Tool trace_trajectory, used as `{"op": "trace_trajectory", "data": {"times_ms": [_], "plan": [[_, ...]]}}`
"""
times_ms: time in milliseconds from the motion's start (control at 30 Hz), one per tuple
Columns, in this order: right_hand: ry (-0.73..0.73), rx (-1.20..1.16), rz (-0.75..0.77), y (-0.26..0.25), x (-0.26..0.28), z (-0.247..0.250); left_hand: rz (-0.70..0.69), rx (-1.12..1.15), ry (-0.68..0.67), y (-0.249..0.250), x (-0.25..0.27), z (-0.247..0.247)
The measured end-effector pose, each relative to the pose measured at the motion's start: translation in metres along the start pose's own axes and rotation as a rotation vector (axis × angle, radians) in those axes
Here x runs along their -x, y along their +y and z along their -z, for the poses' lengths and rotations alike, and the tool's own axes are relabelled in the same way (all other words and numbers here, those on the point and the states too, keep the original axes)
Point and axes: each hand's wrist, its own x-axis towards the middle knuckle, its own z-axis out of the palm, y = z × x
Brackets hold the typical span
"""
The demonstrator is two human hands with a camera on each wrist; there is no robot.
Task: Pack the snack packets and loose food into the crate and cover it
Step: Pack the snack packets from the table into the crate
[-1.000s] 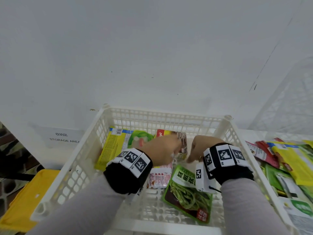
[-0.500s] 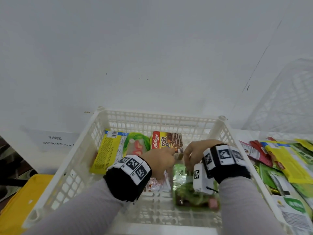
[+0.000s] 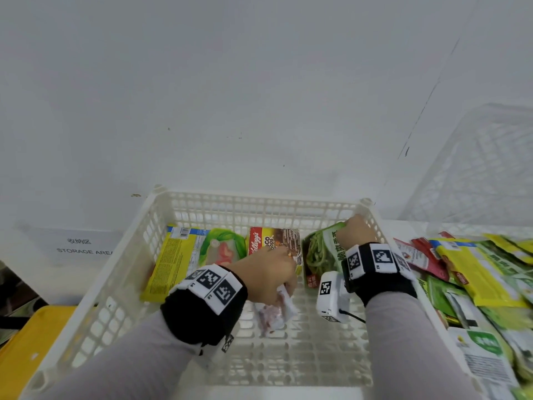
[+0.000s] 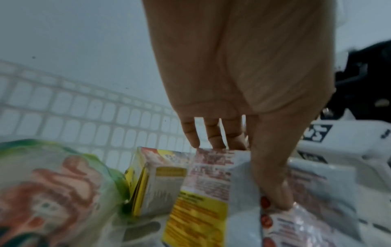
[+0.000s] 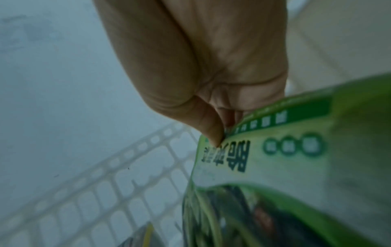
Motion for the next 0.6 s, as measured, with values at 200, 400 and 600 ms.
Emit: {"op": "trace_trajectory", "data": {"times_ms": [200,400,600], "plan": [[0.060,0.111,0.035,-0.001,0.001,-0.010,0.200,0.429,0.287,-0.012,0.002,0.015],[-0.269,0.424,0.243,-0.012,0.016,-0.028,0.581,0.806,0.502,-0.044,0.012,0.015],[-0.303,0.034,0.174,-0.018,0.014,-0.012,0.651,1.399,0.573,-0.037,0.004,0.010]]}}
